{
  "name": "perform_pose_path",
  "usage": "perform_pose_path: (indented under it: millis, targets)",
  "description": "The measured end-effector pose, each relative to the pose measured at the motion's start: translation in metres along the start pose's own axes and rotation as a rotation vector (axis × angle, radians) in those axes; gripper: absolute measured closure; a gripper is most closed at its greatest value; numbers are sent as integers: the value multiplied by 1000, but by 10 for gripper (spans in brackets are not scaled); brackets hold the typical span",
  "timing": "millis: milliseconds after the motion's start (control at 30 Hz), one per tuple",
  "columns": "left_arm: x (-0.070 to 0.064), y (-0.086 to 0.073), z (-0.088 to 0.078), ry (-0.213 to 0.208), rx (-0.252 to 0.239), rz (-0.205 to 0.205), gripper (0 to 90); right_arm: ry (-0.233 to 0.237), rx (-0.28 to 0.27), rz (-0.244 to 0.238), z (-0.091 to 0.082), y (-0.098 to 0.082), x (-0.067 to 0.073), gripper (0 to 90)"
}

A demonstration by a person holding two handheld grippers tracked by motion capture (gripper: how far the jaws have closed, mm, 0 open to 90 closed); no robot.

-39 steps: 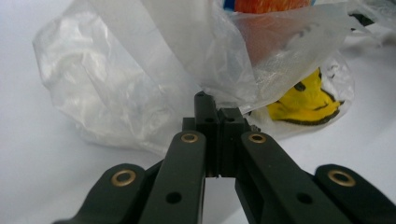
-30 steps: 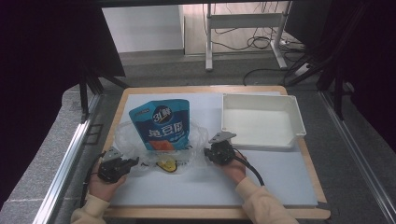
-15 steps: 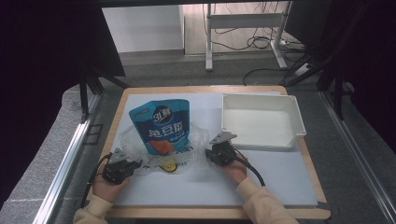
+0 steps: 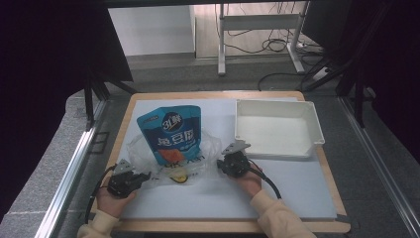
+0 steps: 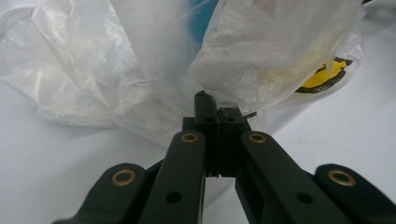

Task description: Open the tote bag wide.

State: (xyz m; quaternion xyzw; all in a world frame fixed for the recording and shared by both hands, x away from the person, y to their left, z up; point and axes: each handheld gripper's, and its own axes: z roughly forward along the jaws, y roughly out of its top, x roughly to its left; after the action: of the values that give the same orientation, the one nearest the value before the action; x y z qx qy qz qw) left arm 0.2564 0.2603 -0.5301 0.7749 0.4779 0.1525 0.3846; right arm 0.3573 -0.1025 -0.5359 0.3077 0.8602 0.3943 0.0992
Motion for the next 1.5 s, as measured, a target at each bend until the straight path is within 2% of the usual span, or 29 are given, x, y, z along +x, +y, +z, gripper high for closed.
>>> perform_pose_path:
  millis: [100, 333, 400, 500, 867, 1000, 1100, 1267, 1433, 1500]
  targets:
    - [-1, -1, 5, 8, 22, 20, 900, -2, 1, -2, 0, -1, 1, 889]
    - [1, -3, 14, 24, 42, 18, 900, -5, -1, -1, -1, -2, 0, 889]
    - [6, -6, 17, -17, 35, -40, 900, -6, -2, -1, -2, -2, -1, 888]
    - [12, -8, 15, -7, 23, -57, 900, -7, -2, -3, -2, -2, -1, 888]
    - [12, -10, 18, -6, 26, -56, 899, -6, -2, -6, -3, -3, -1, 882]
    - [12, -10, 18, -8, 27, -57, 897, 9, 2, 0, -6, -3, -1, 774]
    - [13, -10, 18, -12, 27, -57, 892, 23, -14, 11, -15, -2, -2, 675]
    - [13, -10, 18, -13, 28, -50, 884, 24, -84, 46, -41, 0, -3, 523]
    - [13, -10, 18, -14, 28, -50, 882, 12, -151, 80, -70, 1, -8, 456]
    - [13, -10, 18, -15, 27, -51, 881, 5, -161, 83, -76, 0, -9, 449]
